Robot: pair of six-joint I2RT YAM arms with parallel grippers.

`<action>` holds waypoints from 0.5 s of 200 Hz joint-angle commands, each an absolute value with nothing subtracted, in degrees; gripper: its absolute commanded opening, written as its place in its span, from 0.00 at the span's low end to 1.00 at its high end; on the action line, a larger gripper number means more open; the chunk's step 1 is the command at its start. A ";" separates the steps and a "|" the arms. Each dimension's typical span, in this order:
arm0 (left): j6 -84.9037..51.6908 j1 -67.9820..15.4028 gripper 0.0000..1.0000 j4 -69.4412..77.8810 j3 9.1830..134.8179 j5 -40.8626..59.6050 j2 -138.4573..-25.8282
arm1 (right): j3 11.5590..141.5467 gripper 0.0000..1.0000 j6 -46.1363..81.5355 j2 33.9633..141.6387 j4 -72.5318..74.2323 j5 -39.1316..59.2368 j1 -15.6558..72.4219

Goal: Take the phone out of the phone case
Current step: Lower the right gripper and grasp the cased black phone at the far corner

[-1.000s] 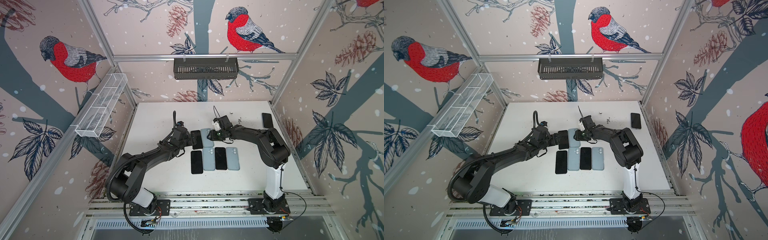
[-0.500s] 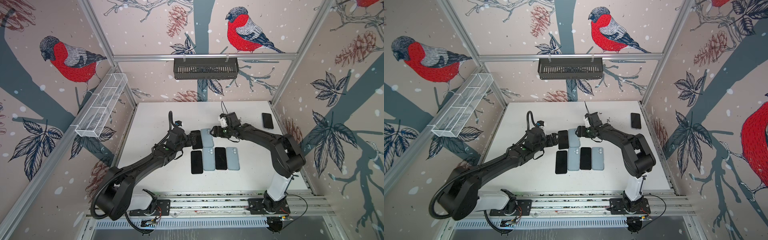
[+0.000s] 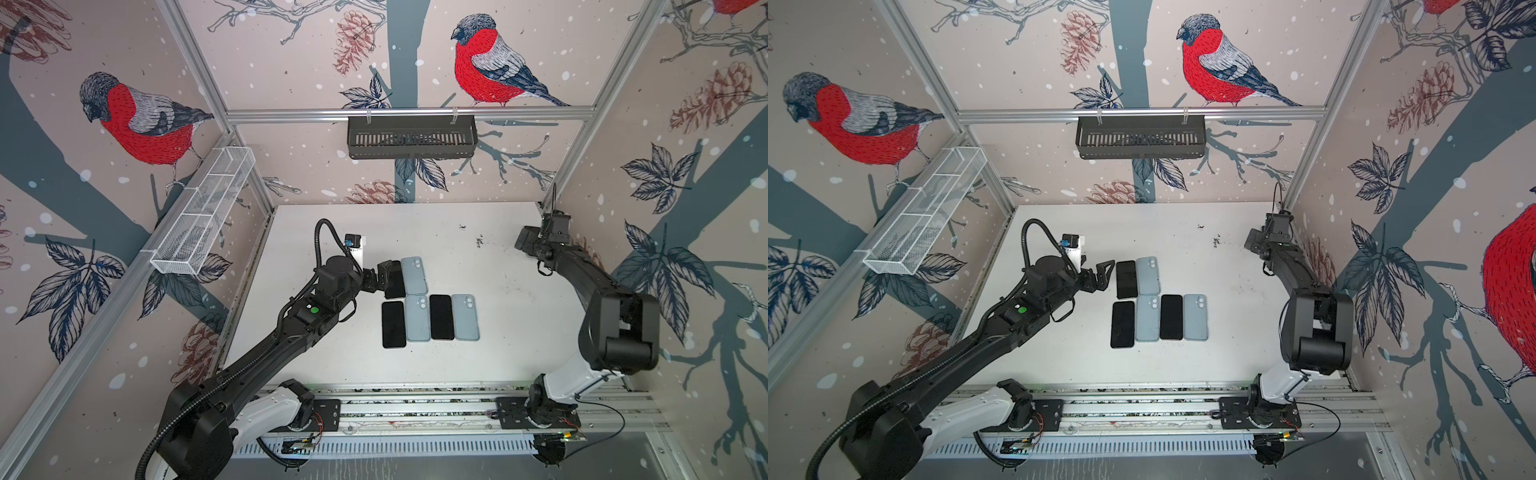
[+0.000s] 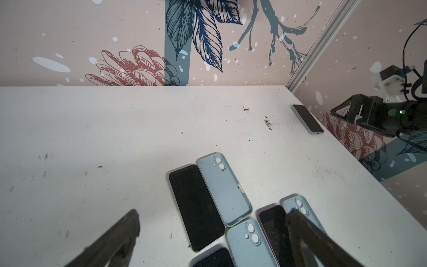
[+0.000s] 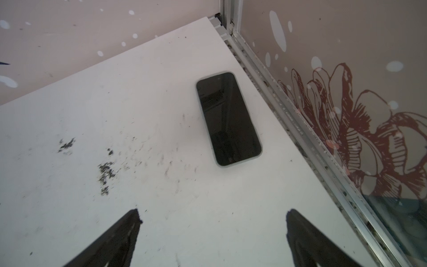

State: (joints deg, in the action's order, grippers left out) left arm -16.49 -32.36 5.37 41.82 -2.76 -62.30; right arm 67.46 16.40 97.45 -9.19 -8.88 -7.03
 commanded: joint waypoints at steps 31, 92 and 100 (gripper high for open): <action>-15.54 -32.41 0.98 3.41 42.73 -5.11 -66.31 | 78.73 0.99 9.99 111.89 -10.47 -8.57 -9.55; -15.85 -32.36 0.99 5.96 40.83 -5.34 -64.94 | 89.82 1.00 5.40 122.94 -14.24 -4.89 -11.11; -16.02 -32.36 0.99 6.52 40.37 -5.45 -64.55 | 90.59 0.99 5.04 123.72 -14.47 -3.53 -11.41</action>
